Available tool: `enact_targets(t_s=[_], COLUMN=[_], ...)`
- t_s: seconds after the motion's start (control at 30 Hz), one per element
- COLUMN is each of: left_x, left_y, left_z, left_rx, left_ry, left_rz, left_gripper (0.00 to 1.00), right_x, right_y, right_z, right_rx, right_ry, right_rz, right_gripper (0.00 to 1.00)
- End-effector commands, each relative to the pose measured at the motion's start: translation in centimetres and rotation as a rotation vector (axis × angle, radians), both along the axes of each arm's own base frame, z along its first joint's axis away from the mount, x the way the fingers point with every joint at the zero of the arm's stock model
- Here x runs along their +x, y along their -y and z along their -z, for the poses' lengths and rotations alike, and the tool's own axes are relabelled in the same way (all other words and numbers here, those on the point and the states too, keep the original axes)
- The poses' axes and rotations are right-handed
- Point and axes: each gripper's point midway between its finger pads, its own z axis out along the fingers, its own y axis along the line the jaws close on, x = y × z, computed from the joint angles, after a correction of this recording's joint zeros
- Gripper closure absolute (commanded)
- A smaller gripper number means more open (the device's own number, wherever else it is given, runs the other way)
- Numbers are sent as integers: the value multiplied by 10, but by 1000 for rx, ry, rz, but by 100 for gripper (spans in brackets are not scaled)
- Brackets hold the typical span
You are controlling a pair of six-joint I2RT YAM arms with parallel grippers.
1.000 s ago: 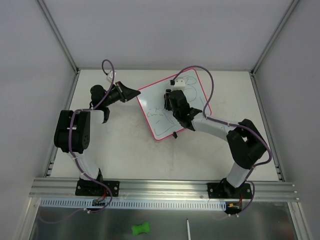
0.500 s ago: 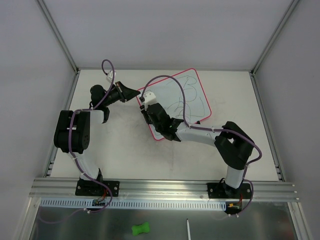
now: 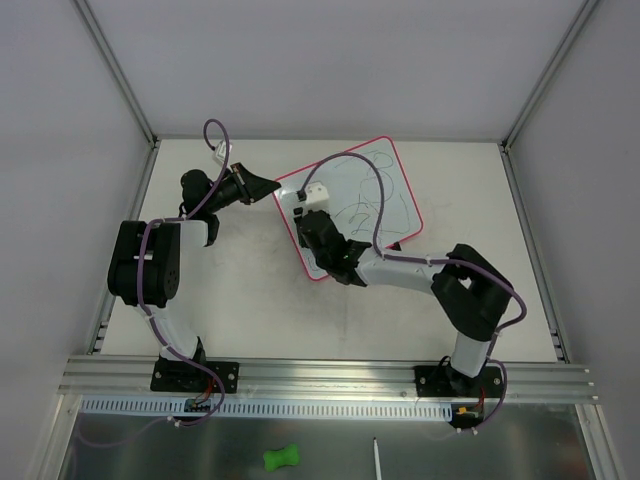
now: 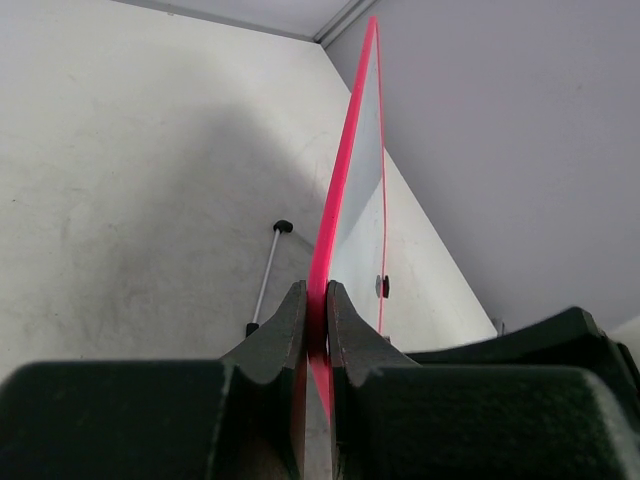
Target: Erase the whiteboard
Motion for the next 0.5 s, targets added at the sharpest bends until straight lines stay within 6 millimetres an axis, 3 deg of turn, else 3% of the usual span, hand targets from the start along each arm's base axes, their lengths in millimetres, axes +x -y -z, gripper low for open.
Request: enact_targets(t_s=[0.0,0.13,0.23,0.37,0.47], left_x=[-11,-11,-11,-12,-11], left_y=[9,9,9,10,9], left_z=[-21,-22,-21,-21,-22], left_rx=[35,34,34,34,33], left_ry=[117,117,116,116,118], left_rz=[67,67,67,70,70], left_gripper=[100,100,100,100,100], right_x=[21,21,18,17,14], right_y=[95,141,150,132,98], right_z=[30,37,44,46,30], right_rx=[19,119,159,157,139], right_ry=[-57,-85,-111,-134,-65], right_rz=[360,498,522,436,303], right_gripper=[100,100,100,100,100])
